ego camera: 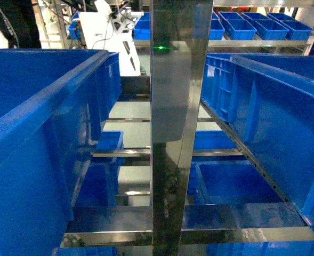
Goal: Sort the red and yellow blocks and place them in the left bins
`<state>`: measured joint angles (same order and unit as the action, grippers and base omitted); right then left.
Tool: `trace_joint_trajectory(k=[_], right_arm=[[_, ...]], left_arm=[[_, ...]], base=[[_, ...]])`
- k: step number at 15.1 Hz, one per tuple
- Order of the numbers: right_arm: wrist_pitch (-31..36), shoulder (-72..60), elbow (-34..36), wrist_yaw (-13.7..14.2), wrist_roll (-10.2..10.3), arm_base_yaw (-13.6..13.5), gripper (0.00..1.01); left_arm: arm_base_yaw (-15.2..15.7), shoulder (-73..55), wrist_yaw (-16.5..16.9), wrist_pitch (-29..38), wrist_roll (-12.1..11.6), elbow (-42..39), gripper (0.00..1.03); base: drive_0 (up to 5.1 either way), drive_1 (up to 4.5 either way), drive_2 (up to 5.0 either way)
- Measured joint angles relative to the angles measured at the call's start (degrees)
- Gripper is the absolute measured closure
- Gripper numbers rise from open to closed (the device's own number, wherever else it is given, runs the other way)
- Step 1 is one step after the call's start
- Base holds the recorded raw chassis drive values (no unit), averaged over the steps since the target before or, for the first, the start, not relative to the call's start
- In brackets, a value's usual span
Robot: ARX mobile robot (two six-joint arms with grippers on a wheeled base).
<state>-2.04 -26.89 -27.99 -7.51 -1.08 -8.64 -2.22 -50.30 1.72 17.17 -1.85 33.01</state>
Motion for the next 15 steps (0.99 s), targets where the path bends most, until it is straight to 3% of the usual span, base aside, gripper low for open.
trace_joint_trajectory(k=[3,5,11,14,15], right_arm=[[-0.04,-0.02,0.0,0.0,0.0,0.0,0.03],[-0.04,0.0,0.0,0.0,0.0,0.0,0.03],[-0.04,-0.02,0.0,0.0,-0.02,0.0,0.03],[-0.04,-0.02,0.0,0.0,-0.02,0.0,0.03],[-0.02,-0.02,0.0,0.0,0.0,0.0,0.03]], left_arm=[[2.4,3.04,-0.24,-5.18,-1.75,-1.22,0.77],[4.13,2.97,1.31,-4.72,-3.32,-2.47,0.77],[5.81,-17.79,1.07,17.81,-12.35,-4.55,0.77],[6.1,-32.81,0.83,27.08,-17.14,2.29,0.77],[6.19,-37.18,1.4,26.21,-19.32,5.73,0.77]], base=[[0.0,0.0,0.0],[0.0,0.0,0.0],[0.0,0.0,0.0],[0.0,0.0,0.0],[0.0,0.0,0.0]])
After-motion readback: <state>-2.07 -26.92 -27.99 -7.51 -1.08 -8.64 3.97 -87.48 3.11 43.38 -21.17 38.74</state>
